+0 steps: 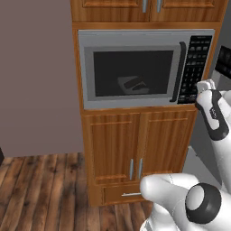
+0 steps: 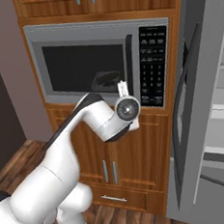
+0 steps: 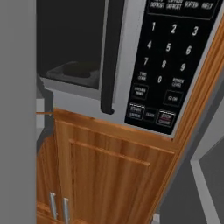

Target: Place the tupperware containing the chicken drumstick and corn meal in the microwave. Close the microwave door and press the start button to reheat the meal.

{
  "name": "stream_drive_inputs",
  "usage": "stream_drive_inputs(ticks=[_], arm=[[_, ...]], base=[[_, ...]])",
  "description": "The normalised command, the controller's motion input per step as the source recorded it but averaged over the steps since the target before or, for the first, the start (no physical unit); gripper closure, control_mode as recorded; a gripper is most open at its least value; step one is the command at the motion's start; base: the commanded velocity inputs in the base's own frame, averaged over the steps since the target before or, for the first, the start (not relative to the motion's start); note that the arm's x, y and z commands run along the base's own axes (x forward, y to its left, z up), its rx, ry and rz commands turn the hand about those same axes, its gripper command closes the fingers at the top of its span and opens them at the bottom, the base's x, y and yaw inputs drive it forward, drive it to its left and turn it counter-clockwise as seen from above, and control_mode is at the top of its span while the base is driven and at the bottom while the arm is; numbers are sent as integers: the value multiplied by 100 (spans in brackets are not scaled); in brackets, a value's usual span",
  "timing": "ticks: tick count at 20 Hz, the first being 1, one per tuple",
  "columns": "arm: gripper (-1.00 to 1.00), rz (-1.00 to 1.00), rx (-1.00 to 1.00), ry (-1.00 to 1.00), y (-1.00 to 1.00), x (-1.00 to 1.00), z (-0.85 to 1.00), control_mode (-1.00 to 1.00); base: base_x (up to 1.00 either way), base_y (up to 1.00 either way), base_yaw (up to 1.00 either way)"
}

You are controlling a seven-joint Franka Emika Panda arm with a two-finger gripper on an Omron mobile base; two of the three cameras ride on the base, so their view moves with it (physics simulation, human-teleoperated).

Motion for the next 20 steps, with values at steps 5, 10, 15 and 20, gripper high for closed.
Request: stream_drive_inputs(ticks=[5,10,15,20], arm=[[100,0,6,0,-13,27,-14,-100],[100,0,7,0,-15,23,-7,-100],[100,0,4,0,-3,27,-7,-100],[100,0,4,0,-2,28,-12,-100]], base=[[0,0,0],[0,0,0],[0,0,0],[0,0,0]])
